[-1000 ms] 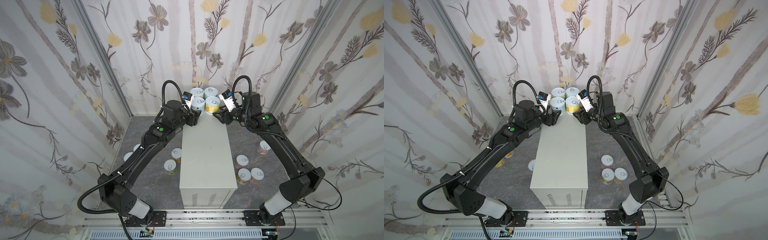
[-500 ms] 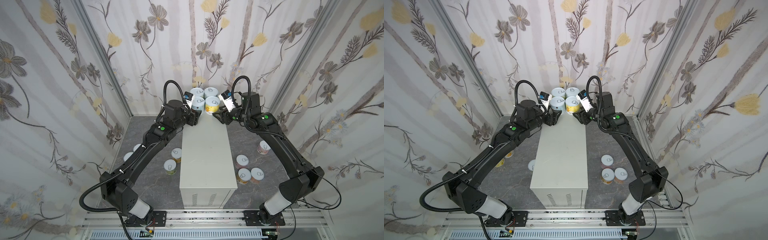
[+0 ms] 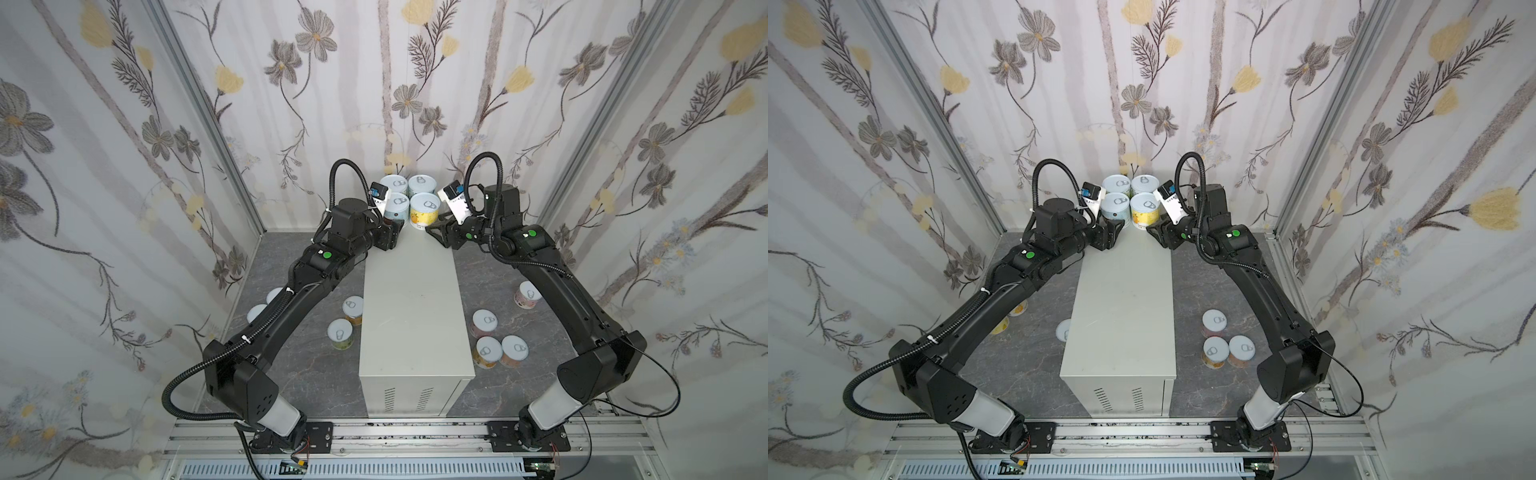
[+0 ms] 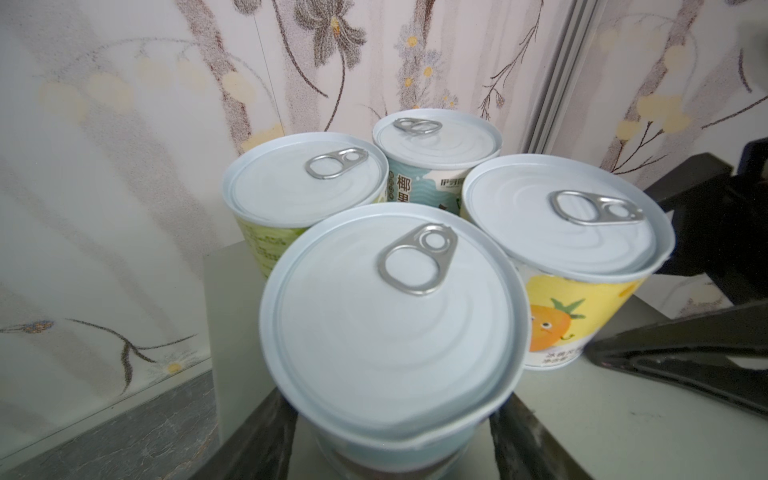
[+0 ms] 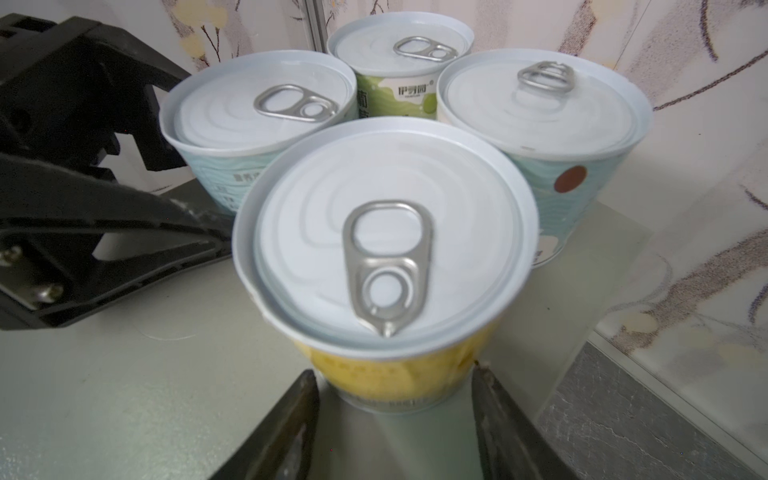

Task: Place and organize the canned foods onto the counter
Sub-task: 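Open the left gripper off the light blue can while the right arm withdraws, then lower the right gripper to the pink can on the floor and grasp it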

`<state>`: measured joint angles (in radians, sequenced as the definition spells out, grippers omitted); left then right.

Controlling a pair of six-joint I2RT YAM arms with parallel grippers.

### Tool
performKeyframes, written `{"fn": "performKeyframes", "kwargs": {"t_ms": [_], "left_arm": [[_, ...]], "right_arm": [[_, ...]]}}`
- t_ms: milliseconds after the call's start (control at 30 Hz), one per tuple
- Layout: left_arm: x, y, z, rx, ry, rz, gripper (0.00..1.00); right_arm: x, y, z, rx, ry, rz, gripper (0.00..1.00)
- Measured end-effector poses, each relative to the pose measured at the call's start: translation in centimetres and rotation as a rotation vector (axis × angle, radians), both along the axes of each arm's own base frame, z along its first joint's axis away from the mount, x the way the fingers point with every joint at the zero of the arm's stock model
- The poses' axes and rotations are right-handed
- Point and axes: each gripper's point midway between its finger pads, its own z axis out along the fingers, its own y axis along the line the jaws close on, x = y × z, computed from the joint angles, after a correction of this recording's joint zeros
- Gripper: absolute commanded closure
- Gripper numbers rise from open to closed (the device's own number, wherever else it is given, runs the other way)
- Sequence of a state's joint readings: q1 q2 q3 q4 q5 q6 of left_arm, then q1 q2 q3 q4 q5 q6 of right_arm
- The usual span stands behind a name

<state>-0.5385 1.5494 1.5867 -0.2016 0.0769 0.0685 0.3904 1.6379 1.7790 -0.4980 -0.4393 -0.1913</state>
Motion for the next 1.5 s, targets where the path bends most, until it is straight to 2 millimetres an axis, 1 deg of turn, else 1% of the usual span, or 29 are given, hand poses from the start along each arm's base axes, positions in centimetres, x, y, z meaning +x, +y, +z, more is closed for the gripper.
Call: {"fn": "performKeyframes", "kwargs": {"t_ms": [100, 200, 300, 367, 467, 533, 567, 633, 667, 767, 800, 833, 900, 933, 967, 1100, 1167, 1200, 1367, 1433, 1500], "left_arm": [[0.1, 0.0, 0.0, 0.002, 0.002, 0.003, 0.23], [0.0, 0.1, 0.0, 0.008, 0.007, 0.001, 0.21], [-0.3, 0.1, 0.0, 0.013, 0.016, -0.006, 0.16], [-0.8, 0.2, 0.1, 0.019, 0.022, -0.019, 0.14], [-1.7, 0.3, 1.3, 0.015, 0.017, -0.039, 0.12], [-2.3, 0.5, 2.4, 0.014, 0.003, -0.052, 0.1], [-2.7, 0.6, 2.9, 0.016, -0.006, -0.058, 0.09], [-3.5, 1.1, 3.8, 0.022, -0.018, -0.062, 0.07], [-3.9, 1.3, 4.1, 0.027, -0.022, -0.064, 0.05], [-5.4, 2.5, 5.9, 0.037, -0.063, -0.053, 0.01], [-5.9, 3.1, 6.5, 0.045, -0.083, -0.044, 0.0], [-6.3, 3.6, 7.2, 0.045, -0.101, -0.037, 0.0], [-6.9, 4.6, 8.2, 0.051, -0.132, -0.021, 0.0], [-7.2, 5.2, 8.7, 0.051, -0.149, -0.007, 0.0], [-7.5, 5.9, 9.0, 0.059, -0.164, 0.006, 0.0], [-8.2, 7.8, 9.1, 0.071, -0.183, 0.048, 0.0], [-8.7, 8.5, 9.1, 0.08, -0.192, 0.057, 0.0], [-8.8, 8.7, 9.2, 0.083, -0.195, 0.065, 0.0], [-8.9, 9.4, 9.4, 0.09, -0.206, 0.082, 0.0], [-8.9, 9.6, 9.2, 0.097, -0.206, 0.086, 0.0], [-8.8, 9.6, 8.9, 0.103, -0.202, 0.086, 0.0]], "right_arm": [[0.0, -0.1, 0.0, 0.005, 0.002, 0.006, 0.34], [-0.1, -0.2, 0.1, 0.015, 0.003, 0.017, 0.29], [-0.7, -1.0, 0.5, 0.024, 0.002, 0.016, 0.22], [-1.4, -2.6, 1.5, 0.038, -0.011, -0.009, 0.17], [-1.9, -5.5, 2.2, 0.07, -0.013, -0.064, 0.11], [-1.7, -8.5, 1.3, 0.082, 0.015, -0.156, 0.06], [-1.4, -10.3, 0.6, 0.079, 0.035, -0.223, 0.01], [-1.0, -14.1, -1.0, 0.08, 0.082, -0.365, 0.0], [-0.9, -16.6, -2.1, 0.075, 0.106, -0.455, 0.0], [-1.2, -23.4, -5.8, 0.073, 0.214, -0.72, 0.0], [-1.5, -26.1, -7.7, 0.07, 0.267, -0.831, 0.0], [-2.0, -28.1, -9.1, 0.07, 0.307, -0.911, 0.0], [-3.4, -31.8, -12.4, 0.072, 0.403, -1.063, 0.0], [-4.2, -33.4, -13.8, 0.07, 0.444, -1.132, 0.0], [-4.7, -34.5, -15.1, 0.064, 0.475, -1.182, 0.0], [-5.5, -36.4, -19.4, 0.034, 0.581, -1.259, 0.0], [-5.1, -37.3, -21.3, 0.018, 0.618, -1.279, 0.0], [-4.8, -37.4, -21.8, 0.017, 0.626, -1.279, 0.0], [-2.2, -37.0, -24.0, 0.035, 0.67, -1.205, 0.0], [-1.0, -36.8, -25.0, 0.053, 0.691, -1.171, 0.0], [-0.4, -36.5, -26.2, 0.06, 0.721, -1.149, 0.0]]}}
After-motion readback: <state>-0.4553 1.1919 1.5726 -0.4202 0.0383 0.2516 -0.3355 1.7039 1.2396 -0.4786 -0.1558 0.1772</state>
